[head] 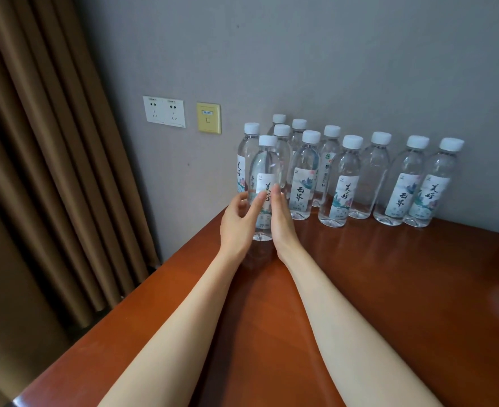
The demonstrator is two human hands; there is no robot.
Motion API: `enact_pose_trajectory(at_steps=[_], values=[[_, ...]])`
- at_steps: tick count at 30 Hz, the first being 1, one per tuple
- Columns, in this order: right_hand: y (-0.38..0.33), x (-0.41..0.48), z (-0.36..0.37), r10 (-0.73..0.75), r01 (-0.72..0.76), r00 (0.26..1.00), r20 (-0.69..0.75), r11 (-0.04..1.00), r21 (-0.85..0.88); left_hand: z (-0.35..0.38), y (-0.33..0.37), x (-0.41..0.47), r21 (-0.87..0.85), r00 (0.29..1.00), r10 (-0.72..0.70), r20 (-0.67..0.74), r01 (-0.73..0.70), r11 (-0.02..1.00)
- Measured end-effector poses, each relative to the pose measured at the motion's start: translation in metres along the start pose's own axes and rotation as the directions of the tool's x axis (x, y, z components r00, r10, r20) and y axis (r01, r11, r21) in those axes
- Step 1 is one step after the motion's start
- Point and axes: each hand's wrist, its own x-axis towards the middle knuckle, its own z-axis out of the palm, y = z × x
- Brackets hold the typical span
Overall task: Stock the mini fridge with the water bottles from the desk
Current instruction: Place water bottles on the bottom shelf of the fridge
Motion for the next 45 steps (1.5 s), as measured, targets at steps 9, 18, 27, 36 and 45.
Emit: enact_pose_trajectory(at_steps=[9, 18, 27, 36, 45], values=[[-0.001, -0.011, 0.003, 0.003, -0.004, 0.998, -0.056, 1.0, -0.014, 0.004, -0.002, -0.013, 0.176, 0.989, 0.051, -0.14, -0.026, 0.984], [-0.015, -0.056, 0.005, 0.057, -0.053, 0.992, -0.112, 0.998, 0.043, 0.004, 0.008, -0.055, 0.174, 0.983, 0.064, -0.171, -0.033, 0.984], [-0.028, -0.12, -0.007, 0.088, -0.09, 0.993, -0.075, 0.996, -0.012, 0.005, 0.033, -0.124, 0.002, 0.962, -0.072, -0.262, 0.075, 0.997], [-0.044, -0.186, -0.021, 0.109, -0.11, 0.982, -0.153, 0.994, 0.004, 0.007, 0.053, -0.191, -0.015, 0.964, -0.083, -0.253, 0.082, 0.997], [-0.063, -0.24, -0.05, 0.136, -0.123, 0.966, -0.221, 0.99, 0.072, 0.007, 0.069, -0.248, 0.038, 0.992, -0.006, -0.129, 0.011, 0.999]])
